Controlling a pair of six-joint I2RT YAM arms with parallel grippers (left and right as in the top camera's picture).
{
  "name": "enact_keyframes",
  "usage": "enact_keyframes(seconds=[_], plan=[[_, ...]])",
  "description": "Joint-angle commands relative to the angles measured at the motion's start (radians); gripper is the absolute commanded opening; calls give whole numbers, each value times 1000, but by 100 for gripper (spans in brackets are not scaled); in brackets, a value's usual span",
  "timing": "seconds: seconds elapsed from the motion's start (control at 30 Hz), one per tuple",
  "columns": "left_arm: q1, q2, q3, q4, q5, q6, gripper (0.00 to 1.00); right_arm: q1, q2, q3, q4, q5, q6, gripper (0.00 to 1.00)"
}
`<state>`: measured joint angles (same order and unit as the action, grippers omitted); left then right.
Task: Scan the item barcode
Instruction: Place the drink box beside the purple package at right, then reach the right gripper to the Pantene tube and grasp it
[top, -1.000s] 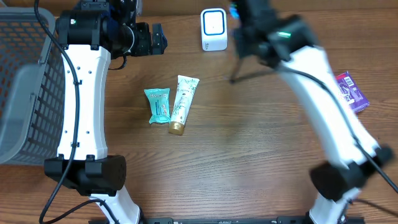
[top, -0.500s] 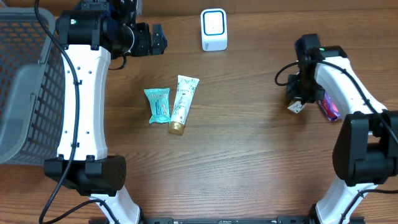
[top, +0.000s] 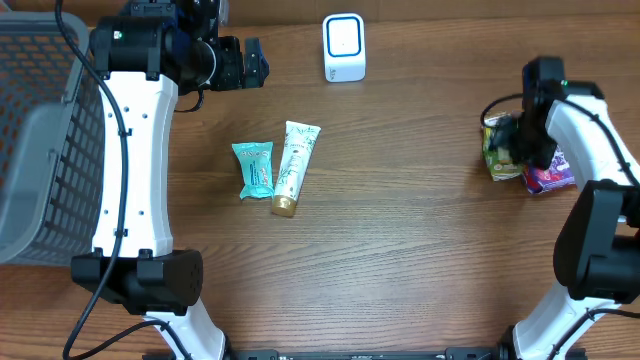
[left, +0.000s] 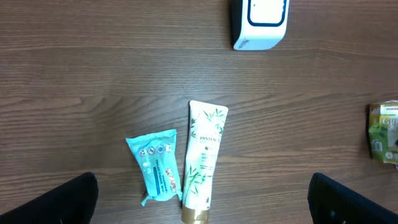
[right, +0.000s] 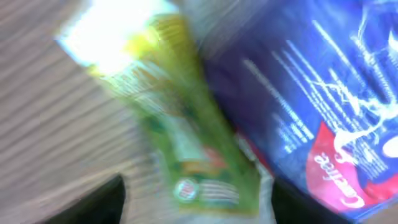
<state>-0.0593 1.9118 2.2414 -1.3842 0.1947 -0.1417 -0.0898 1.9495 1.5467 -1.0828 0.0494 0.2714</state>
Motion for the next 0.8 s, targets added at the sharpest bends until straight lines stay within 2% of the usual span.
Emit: enact_keyframes(seconds=[0.0, 0.13, 0.2, 0.4, 0.47, 0.67, 0.77], plan=[[-6, -3, 12, 1, 5, 14, 100, 31, -65, 191, -40, -200, -43, 91], [-6, -3, 12, 1, 5, 14, 100, 75, -64, 271, -22, -521, -42, 90], [-6, -3, 12, 1, 5, 15, 100, 127, -59, 256, 11, -559, -29, 88], [-6, -3, 12, 1, 5, 15, 100, 317, -17, 219, 97, -473, 95, 83], [-6, -3, 12, 1, 5, 15, 100, 428, 31, 219, 157, -390, 171, 81], [-6, -3, 12, 1, 5, 15, 100, 637, 153, 219, 277, -201, 339, 79], [-6, -3, 12, 1, 5, 15, 100, 715, 212, 219, 335, -183, 368, 75]])
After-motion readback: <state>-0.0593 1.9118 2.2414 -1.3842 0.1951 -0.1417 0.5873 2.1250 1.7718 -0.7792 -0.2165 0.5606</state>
